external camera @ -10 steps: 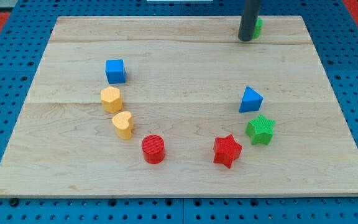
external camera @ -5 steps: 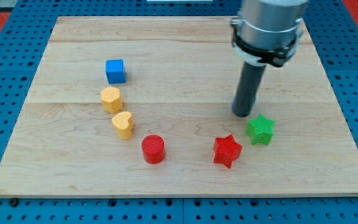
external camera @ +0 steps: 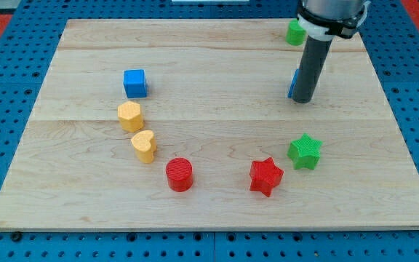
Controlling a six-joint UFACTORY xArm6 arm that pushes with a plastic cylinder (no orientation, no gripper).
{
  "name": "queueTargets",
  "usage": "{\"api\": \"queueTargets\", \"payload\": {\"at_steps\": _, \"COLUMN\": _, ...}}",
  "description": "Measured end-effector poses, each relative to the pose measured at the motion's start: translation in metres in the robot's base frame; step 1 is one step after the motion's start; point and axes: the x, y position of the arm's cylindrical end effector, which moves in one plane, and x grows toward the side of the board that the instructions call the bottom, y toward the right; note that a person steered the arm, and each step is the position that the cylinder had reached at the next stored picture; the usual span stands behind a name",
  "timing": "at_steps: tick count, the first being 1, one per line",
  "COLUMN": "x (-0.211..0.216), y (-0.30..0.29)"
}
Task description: Place the blue triangle left to the green circle
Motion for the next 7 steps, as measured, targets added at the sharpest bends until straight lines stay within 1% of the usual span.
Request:
{"api": "queueTargets", "payload": {"at_steps": 2, "x": -0.027, "y": 0.0}}
{"api": "queueTargets", "payload": {"at_steps": 3, "x": -0.025, "y": 0.013}}
{"api": "queueTargets", "payload": {"at_steps": 4, "x": -0.032, "y": 0.019}}
{"api": "queueTargets", "payload": {"at_steps": 5, "x": -0.055, "y": 0.02}}
{"api": "queueTargets", "payload": {"at_steps": 7, "x": -0.105, "y": 0.004}}
